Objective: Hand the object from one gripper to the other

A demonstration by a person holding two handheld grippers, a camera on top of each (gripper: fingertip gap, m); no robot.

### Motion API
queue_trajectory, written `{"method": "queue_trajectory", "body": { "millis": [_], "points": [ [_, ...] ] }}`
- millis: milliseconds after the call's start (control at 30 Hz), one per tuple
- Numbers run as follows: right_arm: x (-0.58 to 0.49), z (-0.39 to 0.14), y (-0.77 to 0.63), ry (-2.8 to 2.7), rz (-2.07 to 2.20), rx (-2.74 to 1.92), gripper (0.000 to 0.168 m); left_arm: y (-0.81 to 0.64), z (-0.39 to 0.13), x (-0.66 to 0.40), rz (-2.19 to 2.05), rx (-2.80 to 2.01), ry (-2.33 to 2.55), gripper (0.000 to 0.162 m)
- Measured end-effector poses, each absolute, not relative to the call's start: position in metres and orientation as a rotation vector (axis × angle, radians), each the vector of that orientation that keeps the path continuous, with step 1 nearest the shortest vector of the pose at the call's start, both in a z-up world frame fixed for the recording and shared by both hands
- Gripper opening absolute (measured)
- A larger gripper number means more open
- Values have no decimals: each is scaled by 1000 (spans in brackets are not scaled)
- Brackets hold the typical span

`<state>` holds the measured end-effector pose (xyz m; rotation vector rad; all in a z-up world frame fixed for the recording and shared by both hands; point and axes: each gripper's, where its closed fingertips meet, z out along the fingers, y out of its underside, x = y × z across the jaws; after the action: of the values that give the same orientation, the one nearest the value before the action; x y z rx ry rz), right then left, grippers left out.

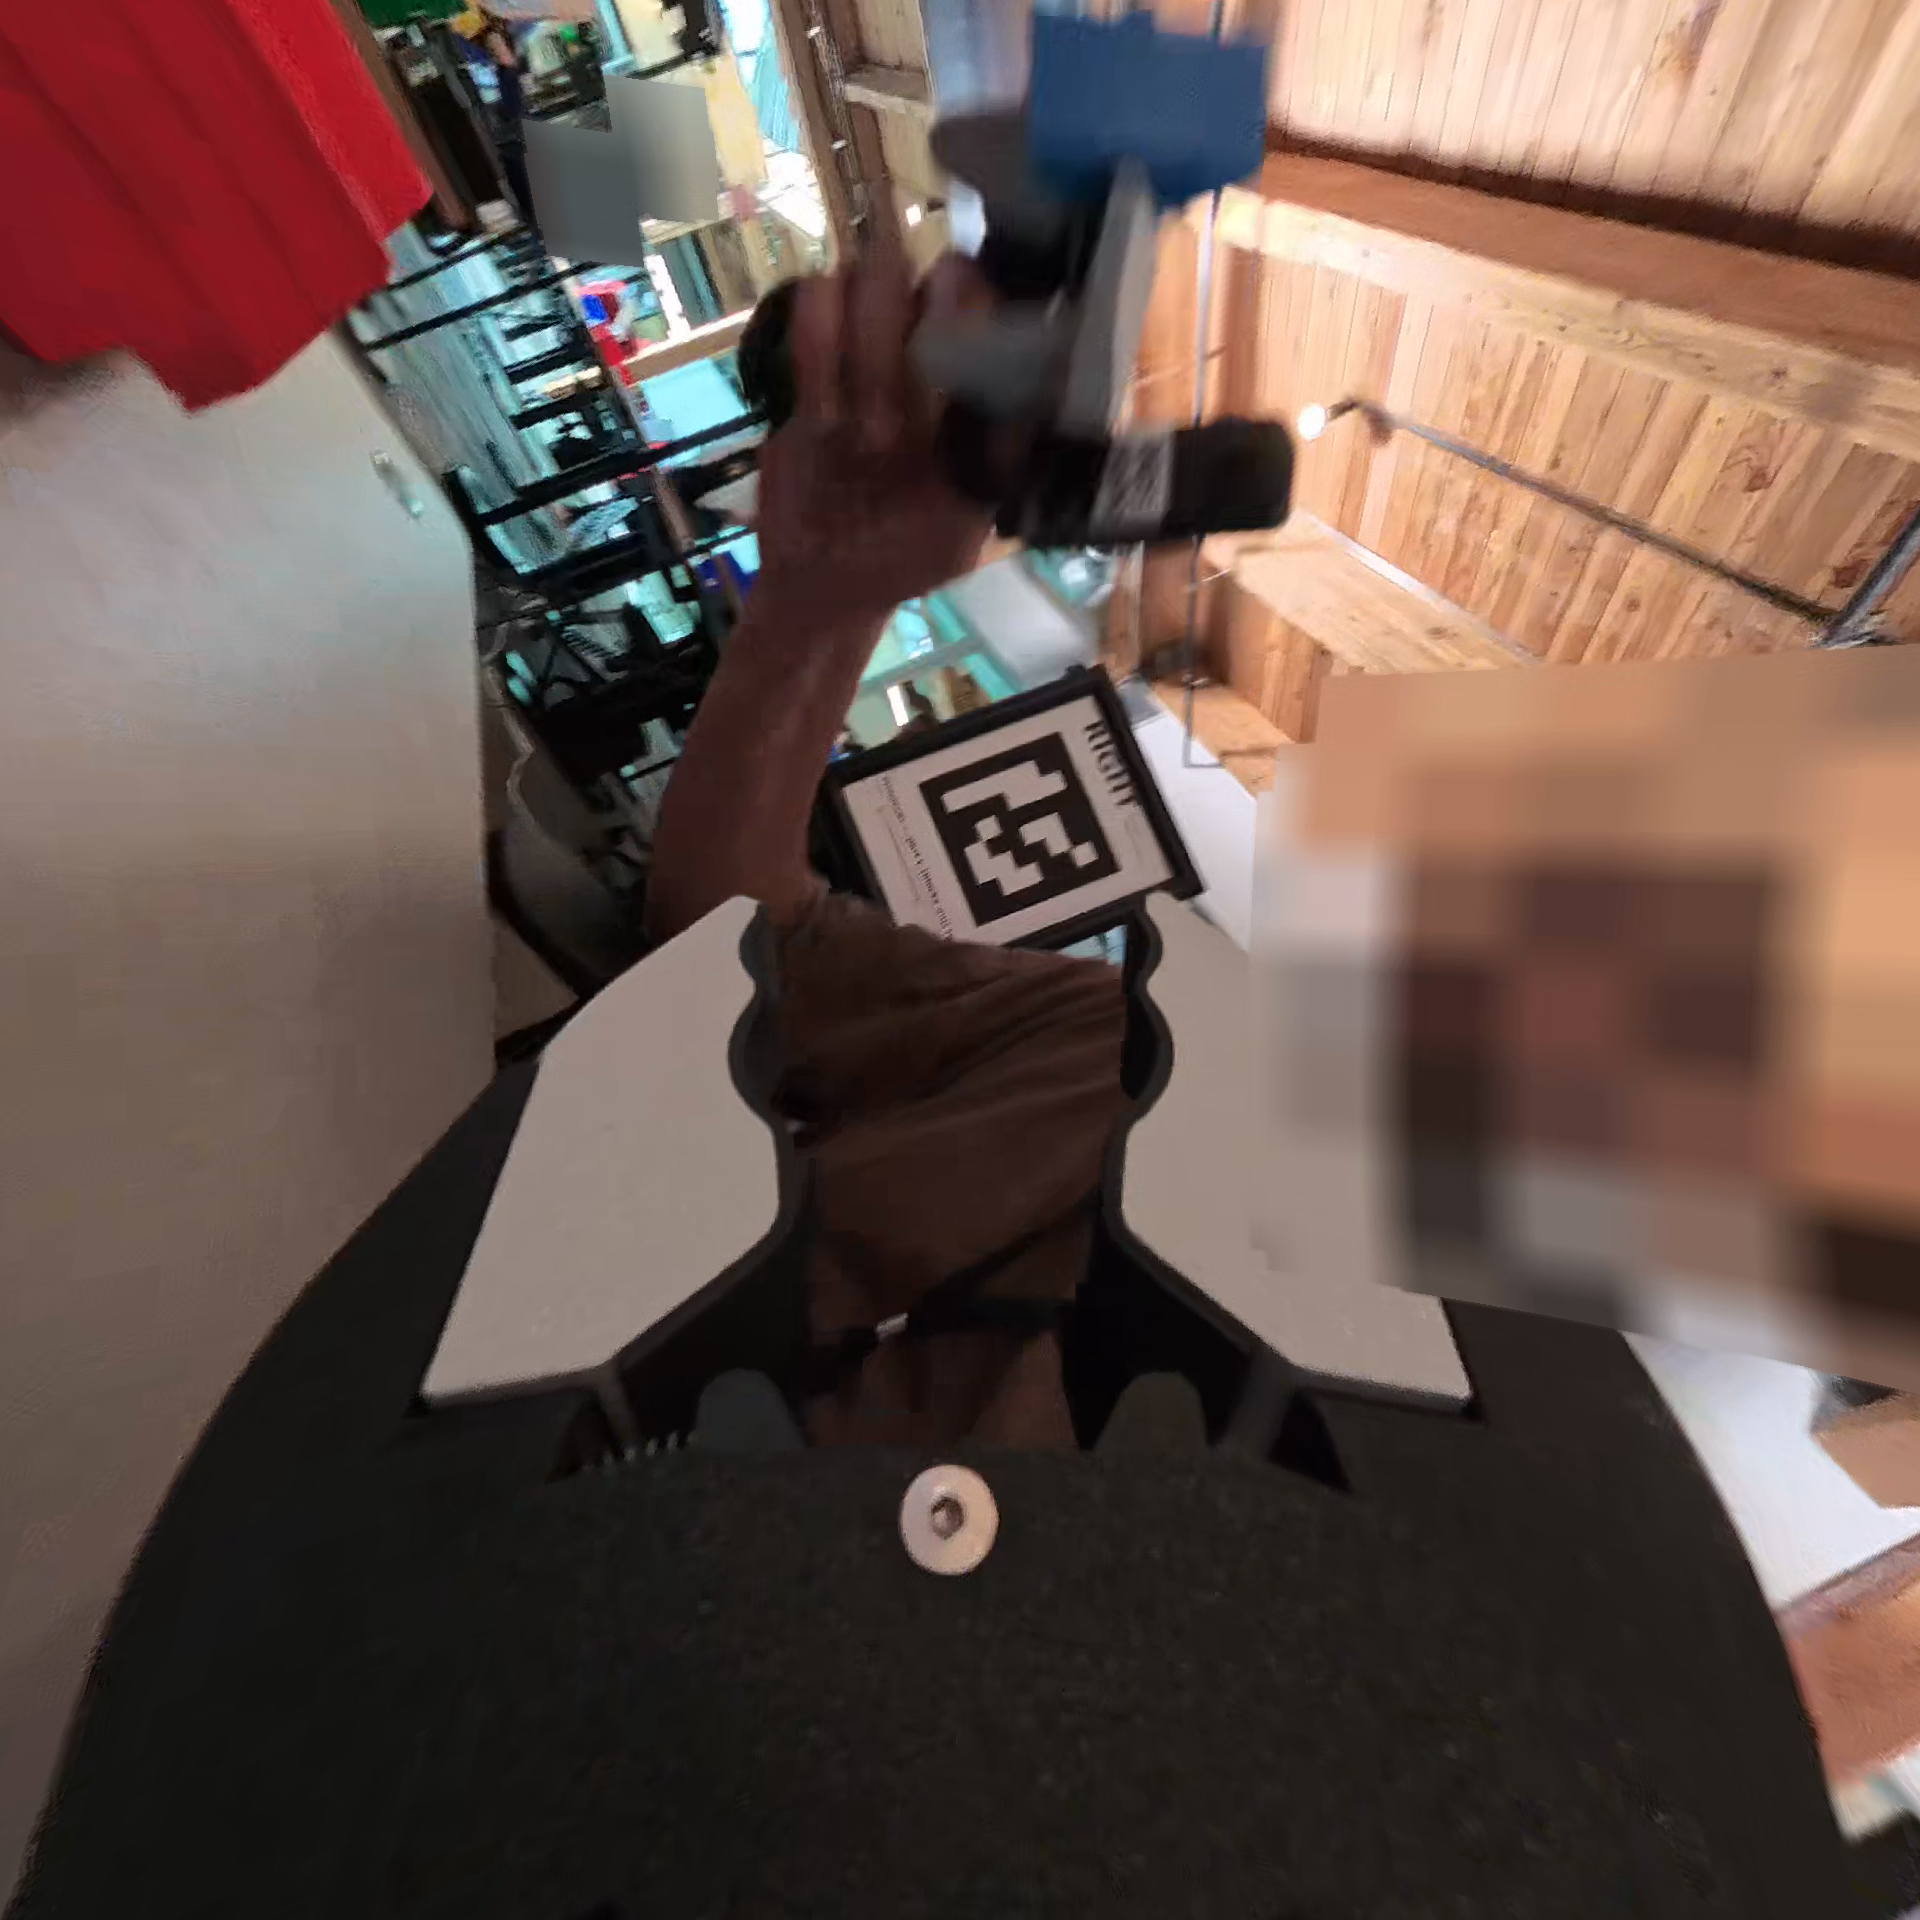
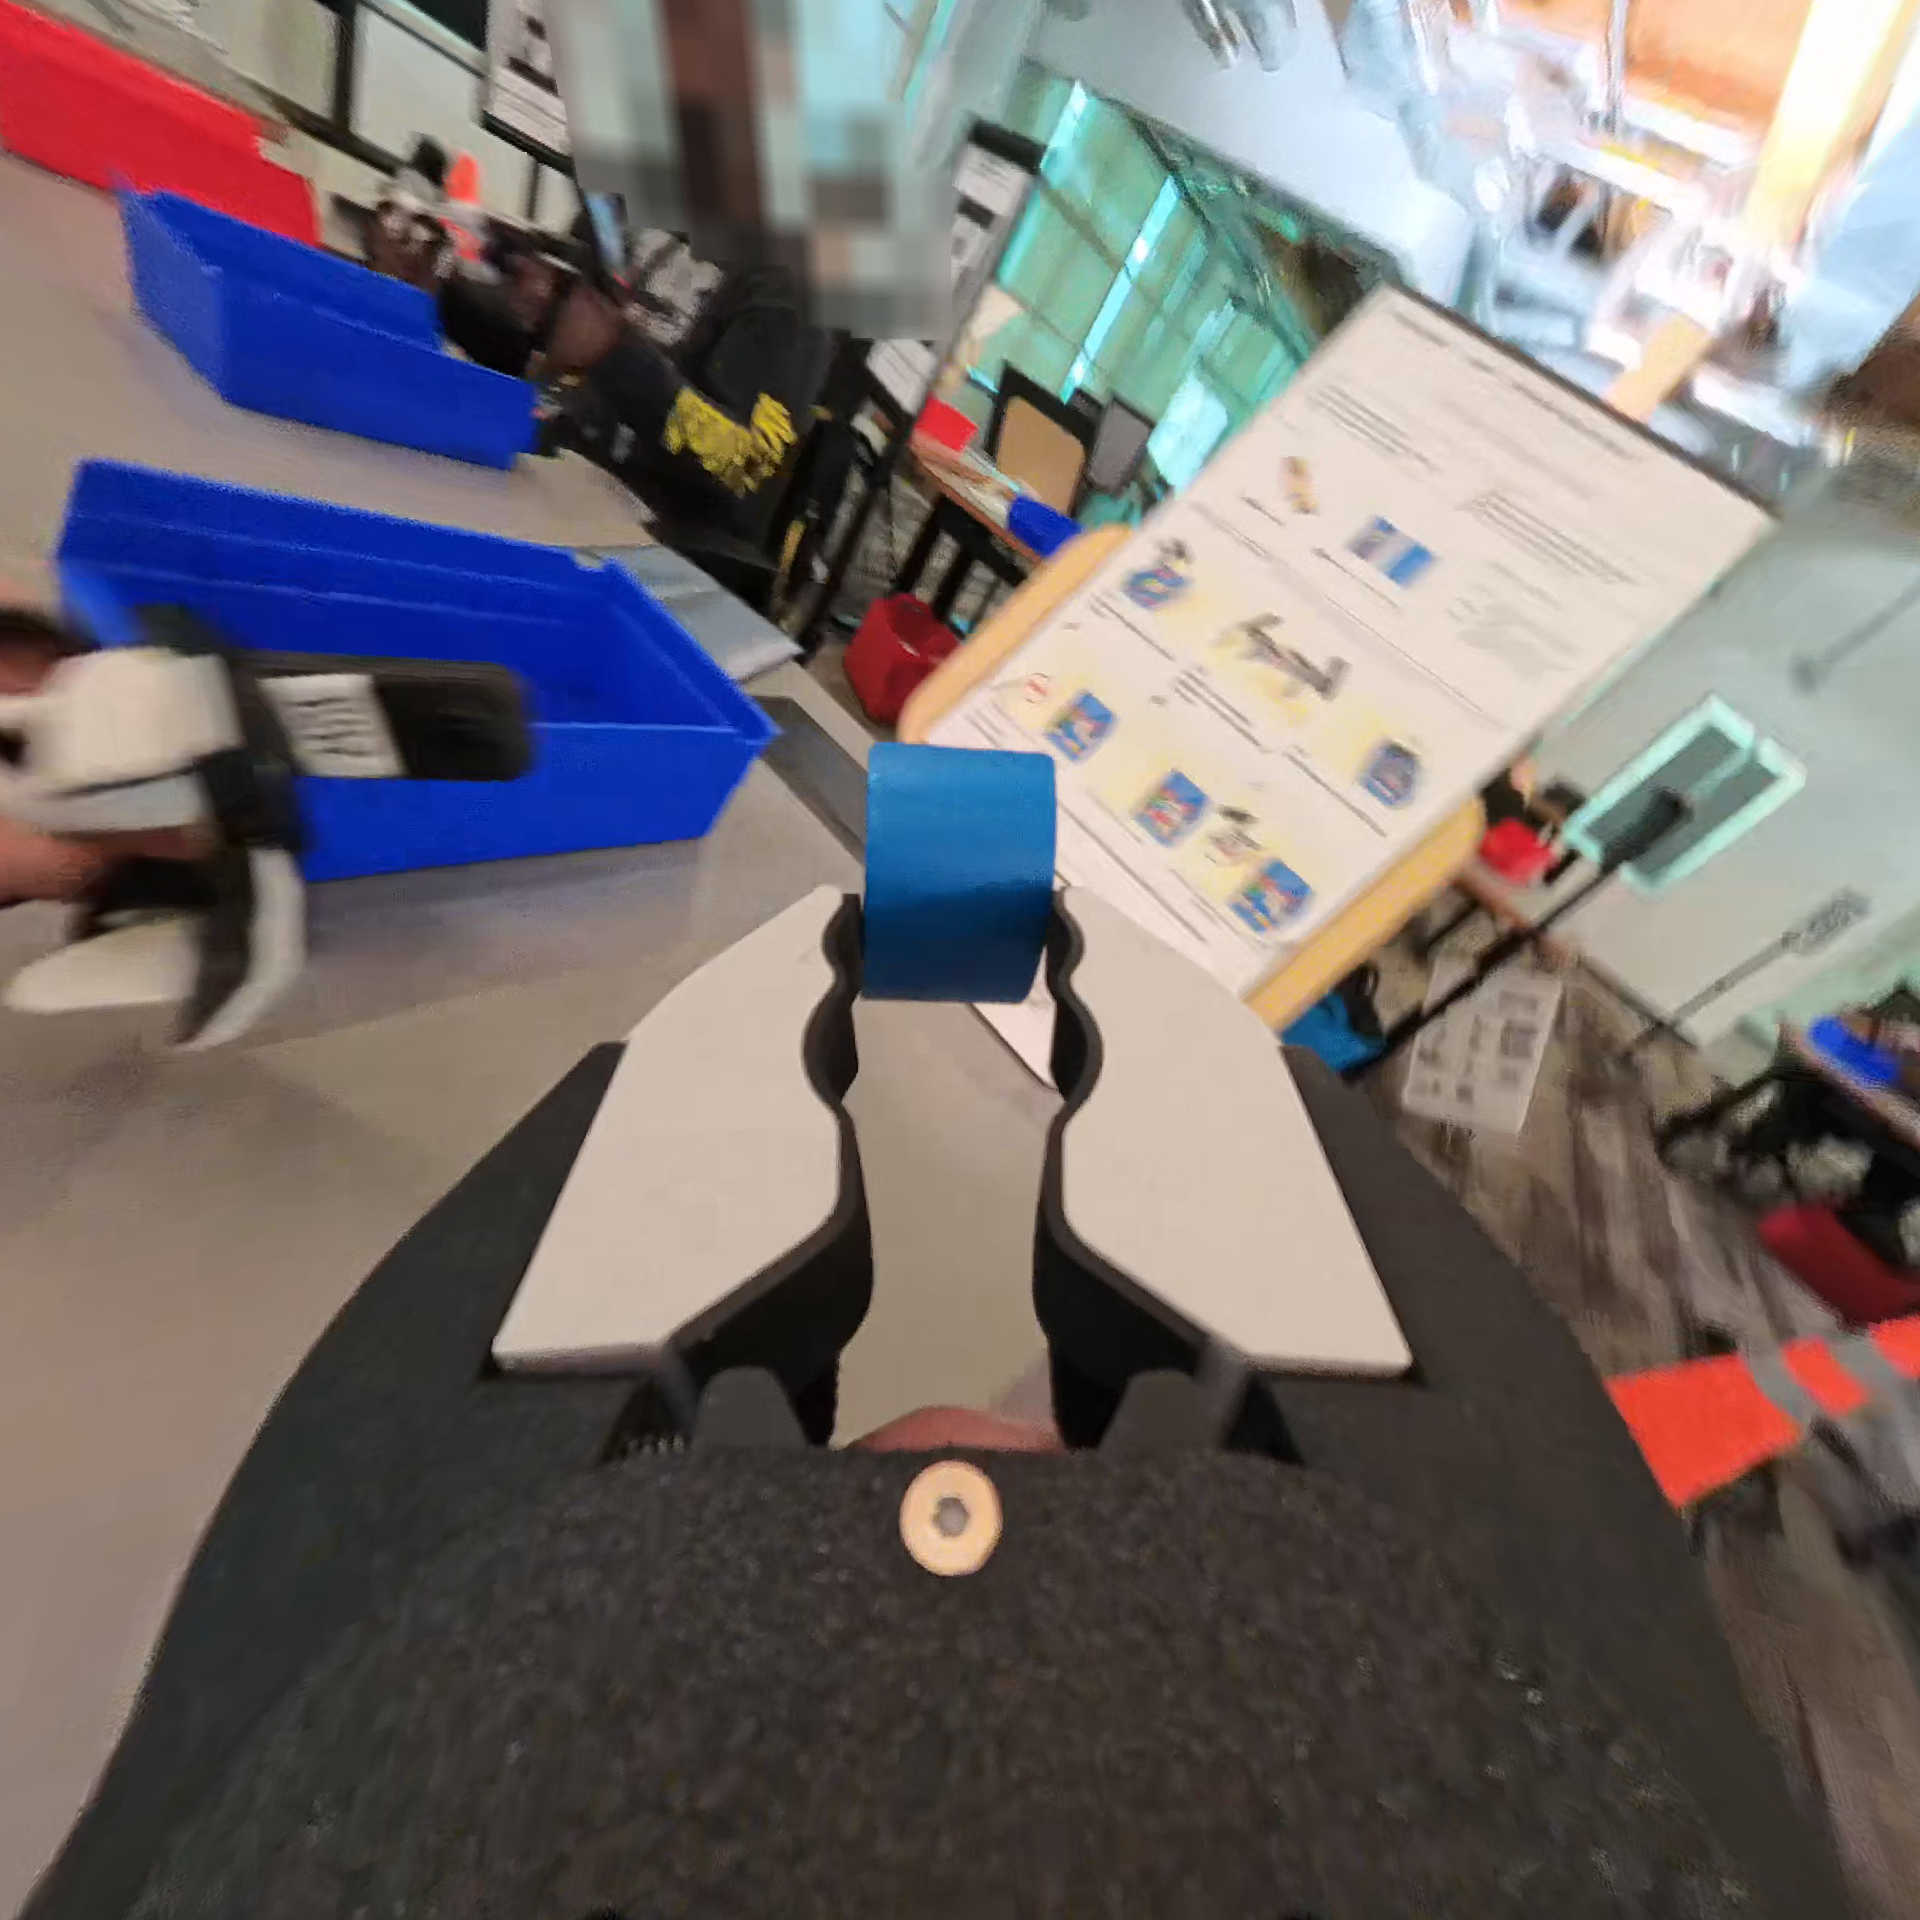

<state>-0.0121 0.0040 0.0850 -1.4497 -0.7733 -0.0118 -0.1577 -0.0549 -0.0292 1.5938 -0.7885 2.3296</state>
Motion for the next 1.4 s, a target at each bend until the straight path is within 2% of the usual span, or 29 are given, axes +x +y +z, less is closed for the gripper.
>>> {"method": "queue_trajectory", "body": {
  "millis": [100,133,267,400,533,633,967,1033,1067,1133,1233,1300,1333,1367,1400],
  "points": [
    [71,124,13,-607,19,-1652,34,-96,-45,-179,2283,1722,-1032,60],
    [97,120,17,-557,32,-1748,34,-110,-47,-184,2280,1748,-1105,59],
    [178,26,30,-337,4,-2203,34,-152,-54,-193,2297,1845,-1282,59],
    [183,-76,35,-428,82,-2599,34,-160,-85,-194,2132,2200,-1563,60],
    [165,-122,57,-537,110,-2683,34,-154,-122,-192,1797,2484,-1868,55],
    [168,-142,73,-570,16,-2720,34,-160,-126,-185,1796,2461,-1908,55],
    [170,-166,98,-683,-170,-2690,36,-170,-150,-185,1645,2428,-1986,56],
    [169,-161,100,-691,-169,-2641,56,-167,-151,-185,1604,2461,-2055,56],
    [172,-151,100,-675,-183,-2613,60,-162,-150,-186,1567,2499,-2109,56],
    [185,-106,100,-569,-237,-2498,62,-147,-143,-190,1462,2630,-2266,58],
    [191,-3,82,-371,-236,-2201,60,-112,-111,-202,1211,3009,-2549,69],
    [176,60,54,-305,-160,-1965,55,-93,-91,-219,1037,3338,-2532,72],
    [165,82,37,-304,-113,-1855,61,-88,-83,-226,1025,3449,-2481,72],
    [153,96,20,-305,-79,-1758,66,-87,-77,-232,1058,3518,-2421,71],
    [147,102,5,-281,-69,-1693,64,-87,-72,-238,1107,3565,-2342,71]
  ]
}}
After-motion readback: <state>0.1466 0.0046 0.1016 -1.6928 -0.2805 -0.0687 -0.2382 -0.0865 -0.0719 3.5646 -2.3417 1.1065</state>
